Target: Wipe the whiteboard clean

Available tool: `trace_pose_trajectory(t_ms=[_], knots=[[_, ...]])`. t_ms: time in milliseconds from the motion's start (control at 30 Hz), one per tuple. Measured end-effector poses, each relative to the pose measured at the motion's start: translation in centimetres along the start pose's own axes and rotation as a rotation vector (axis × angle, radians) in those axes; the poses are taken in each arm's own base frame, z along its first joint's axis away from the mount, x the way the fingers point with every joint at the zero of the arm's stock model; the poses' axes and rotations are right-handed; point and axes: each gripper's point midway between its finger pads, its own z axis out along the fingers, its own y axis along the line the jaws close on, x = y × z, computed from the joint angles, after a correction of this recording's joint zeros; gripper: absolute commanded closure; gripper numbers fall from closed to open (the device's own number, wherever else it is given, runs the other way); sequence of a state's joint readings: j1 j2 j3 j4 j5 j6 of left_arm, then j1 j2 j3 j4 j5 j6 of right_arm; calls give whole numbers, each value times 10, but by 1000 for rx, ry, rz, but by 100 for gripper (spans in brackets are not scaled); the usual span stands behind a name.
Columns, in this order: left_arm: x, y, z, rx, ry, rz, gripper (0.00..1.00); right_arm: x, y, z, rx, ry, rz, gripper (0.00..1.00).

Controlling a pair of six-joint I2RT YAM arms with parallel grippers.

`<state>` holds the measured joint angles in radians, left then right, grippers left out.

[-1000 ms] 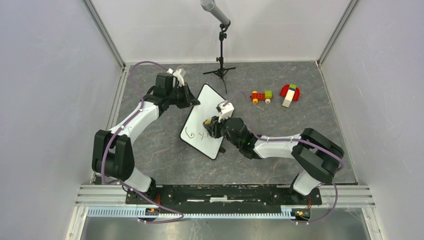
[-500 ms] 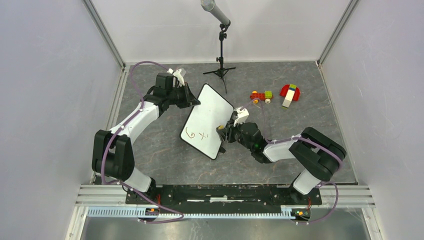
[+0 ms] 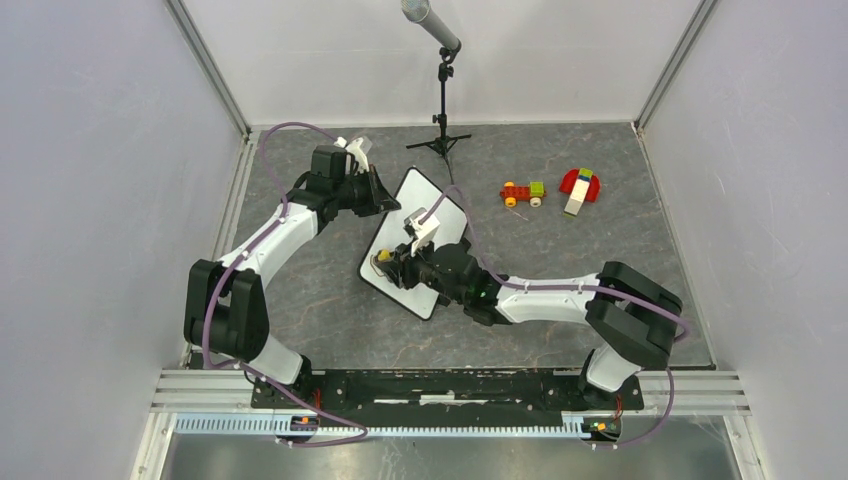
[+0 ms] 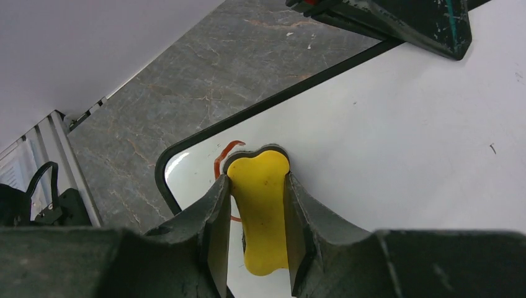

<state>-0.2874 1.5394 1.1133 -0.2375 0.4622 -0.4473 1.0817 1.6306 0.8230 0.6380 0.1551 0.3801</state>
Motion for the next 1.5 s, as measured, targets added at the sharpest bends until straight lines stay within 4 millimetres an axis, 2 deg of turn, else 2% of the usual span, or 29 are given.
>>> trace_pose_trajectory(t_ms=[100,167,233,400,433,567,667,733,867,933,967,1067,1133,1367,1500], knots=[[0,0,0,0,1,0,98,3,0,-2,-9,-5,-1,75],[0,0,0,0,0,0,98,11,-9,-9,-1,-4,3,75],[0,0,0,0,0,0,98,26,-24,-20,15,13,14,75],[-1,0,0,2,-2,1,98,73,-78,-55,135,97,50,75],[-1,-1,0,4,-3,2,98,75,-81,-57,143,96,57,75],[-1,-1,0,7,-4,3,98,72,-77,-54,159,108,27,75],[-2,-1,0,4,-8,4,98,66,-66,-46,169,130,-29,75],[-2,0,0,2,-8,4,98,50,-47,-35,138,116,-58,75],[-2,0,0,2,-8,4,98,8,12,-6,3,42,-91,75],[-2,-1,0,6,-6,4,98,-2,30,-1,-45,21,-103,74],[-2,-1,0,6,-5,4,98,-2,32,-1,-51,20,-107,74],[-2,-1,0,5,-6,4,98,3,27,-3,-47,16,-106,74],[-2,-1,0,3,-6,4,98,16,18,-9,-38,21,-99,75],[-1,-1,0,5,-6,4,98,65,-21,-49,49,98,-97,74],[-2,-1,0,6,-6,4,98,69,-21,-52,47,137,-142,74]])
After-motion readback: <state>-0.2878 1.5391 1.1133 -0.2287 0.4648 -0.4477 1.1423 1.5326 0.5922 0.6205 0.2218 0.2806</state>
